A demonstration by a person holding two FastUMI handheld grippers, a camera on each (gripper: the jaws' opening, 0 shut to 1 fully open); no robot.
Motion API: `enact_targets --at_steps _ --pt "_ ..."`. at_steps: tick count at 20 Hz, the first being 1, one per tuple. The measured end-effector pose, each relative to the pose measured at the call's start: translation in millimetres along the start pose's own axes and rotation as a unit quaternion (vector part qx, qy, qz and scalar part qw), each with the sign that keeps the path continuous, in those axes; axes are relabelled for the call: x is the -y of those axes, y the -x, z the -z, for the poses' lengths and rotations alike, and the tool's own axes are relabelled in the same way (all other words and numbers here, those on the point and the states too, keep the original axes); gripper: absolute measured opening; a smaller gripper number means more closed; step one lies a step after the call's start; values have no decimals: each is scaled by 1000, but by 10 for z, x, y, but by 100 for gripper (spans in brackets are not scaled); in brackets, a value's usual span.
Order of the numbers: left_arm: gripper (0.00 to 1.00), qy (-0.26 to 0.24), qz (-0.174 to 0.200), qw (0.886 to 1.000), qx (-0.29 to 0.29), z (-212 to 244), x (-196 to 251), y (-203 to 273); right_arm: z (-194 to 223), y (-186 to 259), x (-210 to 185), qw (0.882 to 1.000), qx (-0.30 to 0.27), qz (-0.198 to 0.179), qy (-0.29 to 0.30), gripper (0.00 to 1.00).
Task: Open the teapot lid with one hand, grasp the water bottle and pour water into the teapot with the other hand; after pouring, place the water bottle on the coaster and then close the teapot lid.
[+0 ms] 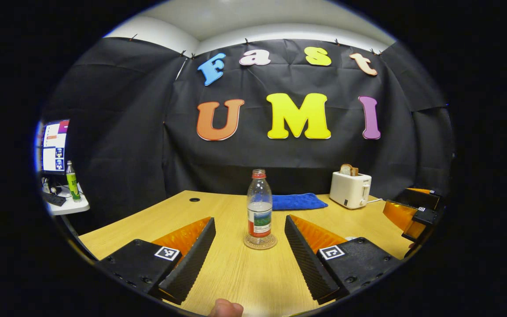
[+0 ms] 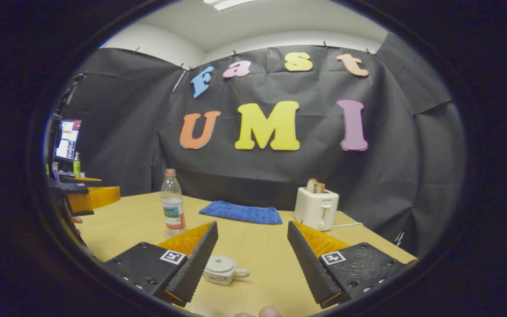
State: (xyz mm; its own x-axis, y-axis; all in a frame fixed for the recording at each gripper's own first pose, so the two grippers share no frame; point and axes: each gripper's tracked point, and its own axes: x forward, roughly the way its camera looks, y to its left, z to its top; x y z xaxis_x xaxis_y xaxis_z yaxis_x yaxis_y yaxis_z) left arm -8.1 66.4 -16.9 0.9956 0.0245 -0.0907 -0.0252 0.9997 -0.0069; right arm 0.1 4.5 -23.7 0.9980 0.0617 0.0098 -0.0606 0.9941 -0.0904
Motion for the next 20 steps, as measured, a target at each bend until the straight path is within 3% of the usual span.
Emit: enact_targets --at_steps 6,11,18,20 --pt "99 -14 23 999 29 -198 490 107 -47 327 306 999 5 48 -10 95" --pt "99 -41 24 998 44 -241 597 186 17 373 292 999 -10 50 -20 95" --pt "97 -36 11 998 45 -278 504 208 -31 357 212 998 -12 50 -27 96" --pt "92 -35 10 998 46 -281 484 216 -64 350 183 998 -11 51 -28 97"
